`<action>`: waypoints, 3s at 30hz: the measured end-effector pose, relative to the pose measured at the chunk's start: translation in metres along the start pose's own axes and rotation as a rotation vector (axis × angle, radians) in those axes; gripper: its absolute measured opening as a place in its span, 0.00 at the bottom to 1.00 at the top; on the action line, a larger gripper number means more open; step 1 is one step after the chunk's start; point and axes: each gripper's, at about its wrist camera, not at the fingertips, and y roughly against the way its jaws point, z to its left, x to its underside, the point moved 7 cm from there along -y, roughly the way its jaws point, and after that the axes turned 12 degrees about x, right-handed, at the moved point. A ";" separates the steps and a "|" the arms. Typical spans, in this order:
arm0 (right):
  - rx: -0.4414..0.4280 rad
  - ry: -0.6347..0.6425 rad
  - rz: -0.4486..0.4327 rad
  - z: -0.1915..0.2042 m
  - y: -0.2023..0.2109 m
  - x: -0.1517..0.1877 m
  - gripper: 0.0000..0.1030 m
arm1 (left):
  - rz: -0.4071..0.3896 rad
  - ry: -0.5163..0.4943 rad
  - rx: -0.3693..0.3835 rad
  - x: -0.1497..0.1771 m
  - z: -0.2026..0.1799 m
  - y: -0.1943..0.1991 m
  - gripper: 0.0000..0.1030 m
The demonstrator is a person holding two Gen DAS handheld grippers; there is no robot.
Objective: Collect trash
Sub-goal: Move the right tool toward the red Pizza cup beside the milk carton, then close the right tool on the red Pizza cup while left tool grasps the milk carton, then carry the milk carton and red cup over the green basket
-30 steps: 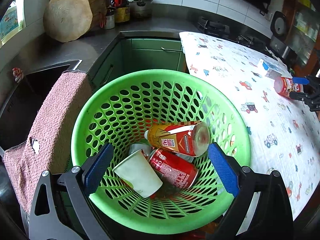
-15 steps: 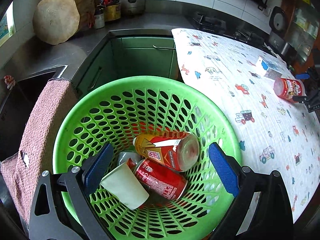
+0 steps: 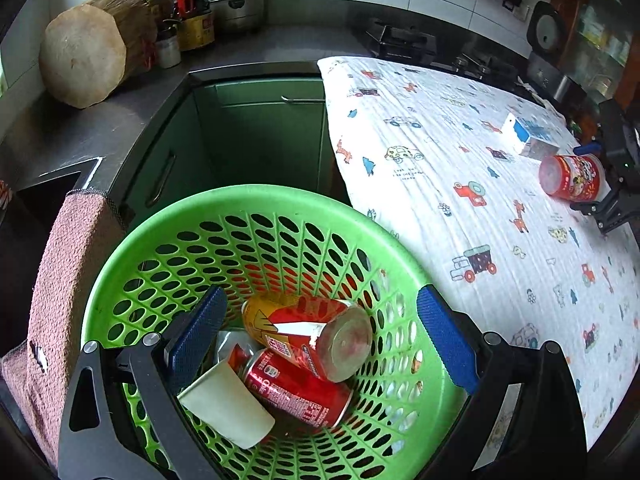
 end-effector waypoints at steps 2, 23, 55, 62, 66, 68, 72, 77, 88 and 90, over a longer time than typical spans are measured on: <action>0.011 0.013 0.005 -0.001 -0.006 -0.001 0.87 | 0.006 -0.012 0.001 -0.004 -0.004 -0.004 0.92; -0.082 -0.267 0.035 -0.027 -0.007 0.049 0.72 | 0.015 -0.213 0.146 -0.059 -0.102 -0.047 0.92; -0.266 -0.636 -0.037 -0.037 0.006 0.151 0.70 | 0.177 -0.905 0.364 -0.169 -0.338 -0.235 0.95; -0.283 -0.640 -0.023 -0.029 -0.001 0.158 0.69 | 0.232 -0.869 0.380 -0.174 -0.342 -0.261 0.93; -0.285 -0.643 -0.026 -0.028 -0.001 0.158 0.68 | 0.241 -0.888 0.375 -0.162 -0.343 -0.264 0.84; -0.285 -0.641 -0.027 -0.029 -0.001 0.159 0.68 | 0.232 -0.874 0.392 -0.160 -0.344 -0.261 0.82; -0.282 -0.631 -0.026 -0.028 -0.002 0.158 0.68 | 0.209 -0.860 0.365 -0.156 -0.346 -0.258 0.73; -0.269 -0.601 -0.003 -0.023 -0.006 0.153 0.68 | 0.197 -0.788 0.319 -0.154 -0.345 -0.254 0.65; -0.261 -0.614 -0.037 -0.011 0.020 0.133 0.66 | 0.143 -0.613 0.310 -0.138 -0.306 -0.203 0.64; -0.263 -0.612 -0.055 -0.007 0.030 0.126 0.66 | 0.131 -0.588 0.304 -0.132 -0.292 -0.187 0.64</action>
